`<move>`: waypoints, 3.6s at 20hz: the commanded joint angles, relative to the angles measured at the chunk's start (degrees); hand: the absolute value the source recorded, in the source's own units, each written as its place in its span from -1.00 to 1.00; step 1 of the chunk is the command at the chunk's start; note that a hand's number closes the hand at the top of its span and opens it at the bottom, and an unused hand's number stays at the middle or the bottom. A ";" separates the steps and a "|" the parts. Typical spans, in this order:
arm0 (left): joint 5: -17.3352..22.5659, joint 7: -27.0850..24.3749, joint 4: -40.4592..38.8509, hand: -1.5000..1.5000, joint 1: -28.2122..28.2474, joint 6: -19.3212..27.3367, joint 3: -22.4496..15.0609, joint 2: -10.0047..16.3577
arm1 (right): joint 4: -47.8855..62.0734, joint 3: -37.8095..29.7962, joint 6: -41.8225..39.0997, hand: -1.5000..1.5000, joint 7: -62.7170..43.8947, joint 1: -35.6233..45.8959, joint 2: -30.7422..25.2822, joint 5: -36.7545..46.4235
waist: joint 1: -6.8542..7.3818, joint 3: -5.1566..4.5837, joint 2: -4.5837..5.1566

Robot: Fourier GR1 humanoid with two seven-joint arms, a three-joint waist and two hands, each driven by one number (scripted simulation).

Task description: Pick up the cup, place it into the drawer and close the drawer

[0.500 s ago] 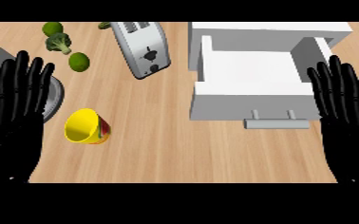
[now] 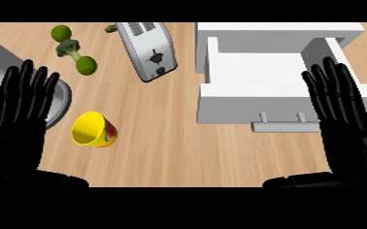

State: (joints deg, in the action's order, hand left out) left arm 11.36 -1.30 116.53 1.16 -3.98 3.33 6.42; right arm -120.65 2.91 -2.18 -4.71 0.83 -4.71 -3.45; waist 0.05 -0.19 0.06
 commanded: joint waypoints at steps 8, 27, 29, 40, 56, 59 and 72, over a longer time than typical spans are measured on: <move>2.34 6.27 1.27 -1.00 -3.34 2.16 0.02 -1.88 | 3.75 -3.48 -3.09 -1.00 1.98 0.42 -0.18 -3.64 | -0.07 0.20 -0.09; 1.86 -1.94 -12.29 -1.00 -0.15 -2.64 4.40 -1.43 | 7.12 -3.73 -2.49 -1.00 0.70 5.76 1.32 -2.62 | 0.05 0.18 -0.01; 1.28 -0.28 -5.72 -1.00 5.09 -2.29 3.20 -2.15 | 7.06 -4.89 -3.49 -1.00 2.40 5.25 0.14 -2.11 | 0.16 0.19 -0.08; -0.74 -7.35 -21.06 -1.00 3.21 -3.05 7.72 -1.20 | 2.63 -4.26 -0.97 -1.00 -6.21 8.80 0.47 -2.54 | 0.02 0.17 -0.05; -5.18 -24.63 -43.83 -1.00 0.60 -7.62 9.43 0.93 | 2.84 -7.00 -5.86 -1.00 -1.67 3.31 -0.63 -6.50 | -0.12 0.18 -0.06; -3.11 -23.77 -47.03 -1.00 -1.73 -7.42 10.81 1.18 | -0.17 -3.43 -4.32 -1.00 -2.03 0.49 0.98 -2.55 | -0.17 0.18 -0.07; -5.11 -37.27 -66.62 -1.00 -8.25 -6.24 12.27 2.42 | 1.84 -6.65 -6.65 -1.00 -1.76 1.67 -0.39 -6.73 | -0.26 0.18 -0.05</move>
State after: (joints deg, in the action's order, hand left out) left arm 7.24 -35.81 54.36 -5.39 -11.73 16.06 9.55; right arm -117.48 -2.28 -6.75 -8.45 6.06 -4.63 -7.92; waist -0.10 -0.03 0.02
